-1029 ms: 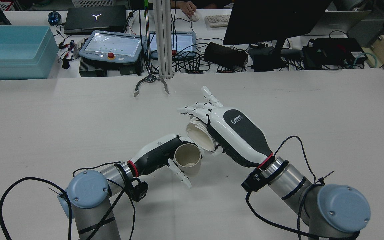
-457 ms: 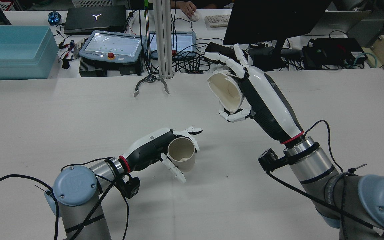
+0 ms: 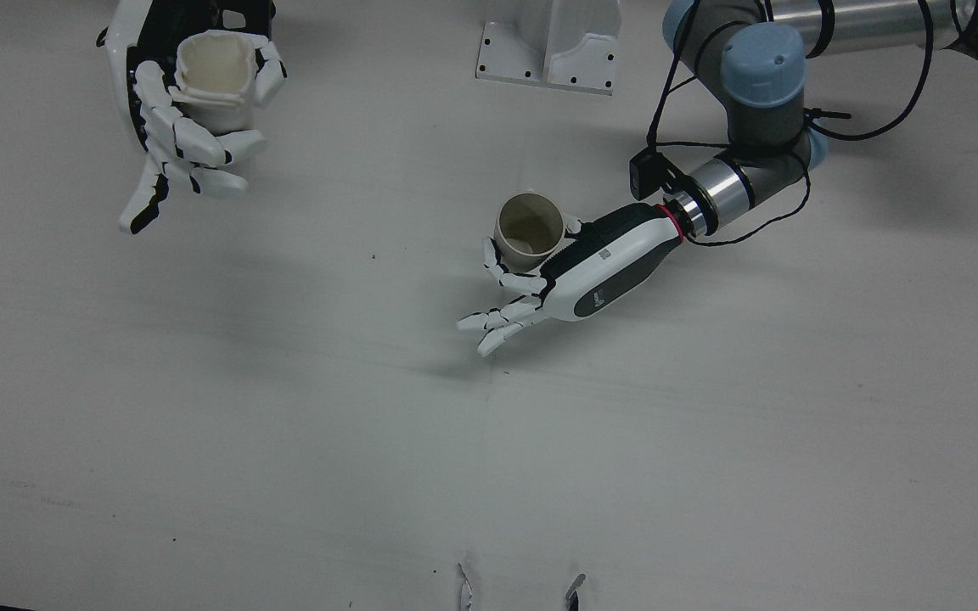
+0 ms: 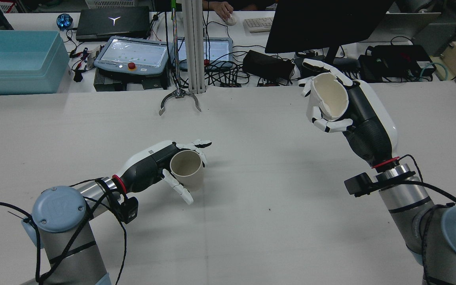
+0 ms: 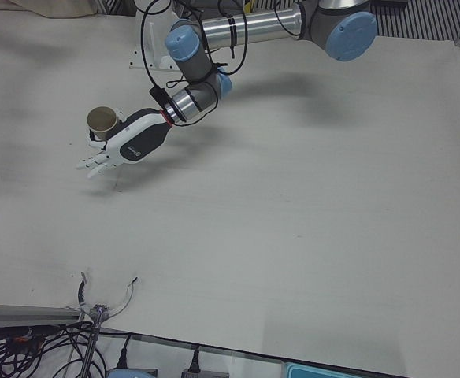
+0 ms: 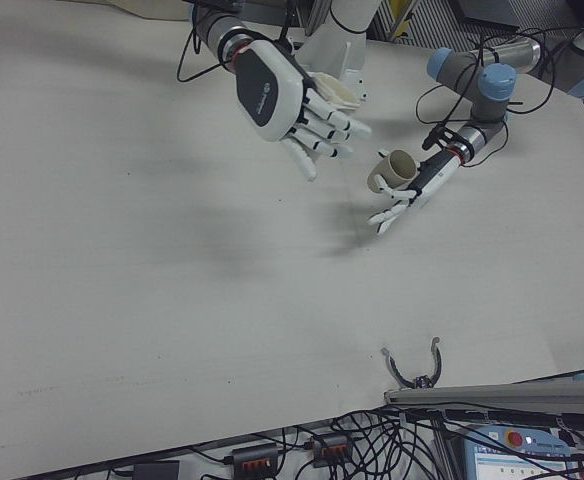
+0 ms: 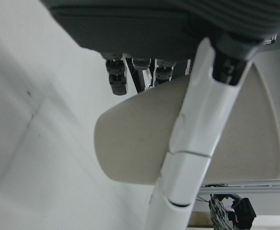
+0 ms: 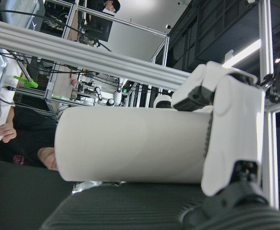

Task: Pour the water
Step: 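Raise the white cup upright and move both hands apart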

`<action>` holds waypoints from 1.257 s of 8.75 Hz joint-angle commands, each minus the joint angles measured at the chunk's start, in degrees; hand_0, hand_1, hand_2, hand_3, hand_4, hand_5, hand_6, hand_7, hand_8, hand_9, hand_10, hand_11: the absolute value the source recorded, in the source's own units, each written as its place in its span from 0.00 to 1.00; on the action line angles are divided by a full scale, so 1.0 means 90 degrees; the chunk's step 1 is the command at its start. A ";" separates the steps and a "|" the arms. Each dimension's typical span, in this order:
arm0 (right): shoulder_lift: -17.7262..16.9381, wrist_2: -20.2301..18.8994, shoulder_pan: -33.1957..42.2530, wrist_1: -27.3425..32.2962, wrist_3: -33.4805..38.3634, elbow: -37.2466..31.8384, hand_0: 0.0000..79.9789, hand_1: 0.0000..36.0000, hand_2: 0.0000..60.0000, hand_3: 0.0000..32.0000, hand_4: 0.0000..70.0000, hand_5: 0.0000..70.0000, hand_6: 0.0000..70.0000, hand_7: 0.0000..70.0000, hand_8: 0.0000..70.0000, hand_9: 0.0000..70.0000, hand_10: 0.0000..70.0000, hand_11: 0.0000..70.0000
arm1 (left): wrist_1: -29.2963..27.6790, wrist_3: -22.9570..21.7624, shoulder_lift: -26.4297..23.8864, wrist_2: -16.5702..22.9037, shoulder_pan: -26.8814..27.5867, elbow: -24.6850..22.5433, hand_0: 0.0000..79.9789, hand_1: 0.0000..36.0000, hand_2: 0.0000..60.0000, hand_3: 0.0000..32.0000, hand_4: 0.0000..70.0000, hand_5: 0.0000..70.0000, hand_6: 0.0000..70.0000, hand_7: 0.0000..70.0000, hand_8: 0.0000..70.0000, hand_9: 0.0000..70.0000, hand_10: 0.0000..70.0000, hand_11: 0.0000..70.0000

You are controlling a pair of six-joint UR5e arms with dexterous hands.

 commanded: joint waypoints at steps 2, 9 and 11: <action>-0.1040 0.0055 0.0370 0.0073 0.1877 -0.0256 0.74 1.00 1.00 0.00 0.13 0.24 0.60 0.62 0.40 0.50 0.00 0.00 | -0.0476 -0.0549 0.1749 -0.0008 -0.1371 -0.0323 1.00 1.00 0.00 0.00 0.71 1.00 0.14 0.13 0.02 0.01 0.12 0.23; -0.0884 0.0152 0.0212 0.0551 0.2767 -0.2461 0.66 0.98 1.00 0.00 0.34 0.23 0.59 0.61 0.61 0.77 0.06 0.12 | -0.1641 -0.1175 0.3689 0.0051 -0.2400 -0.0482 1.00 1.00 0.00 0.00 0.71 1.00 0.13 0.13 0.02 0.01 0.12 0.23; -0.0874 0.0152 0.0359 0.0552 0.2747 -0.2854 0.66 1.00 1.00 0.00 0.40 0.23 0.58 0.68 0.61 0.79 0.05 0.11 | -0.2242 -0.1087 0.3708 0.0022 -0.2399 0.0354 1.00 1.00 0.00 0.00 0.69 1.00 0.14 0.13 0.02 0.01 0.12 0.23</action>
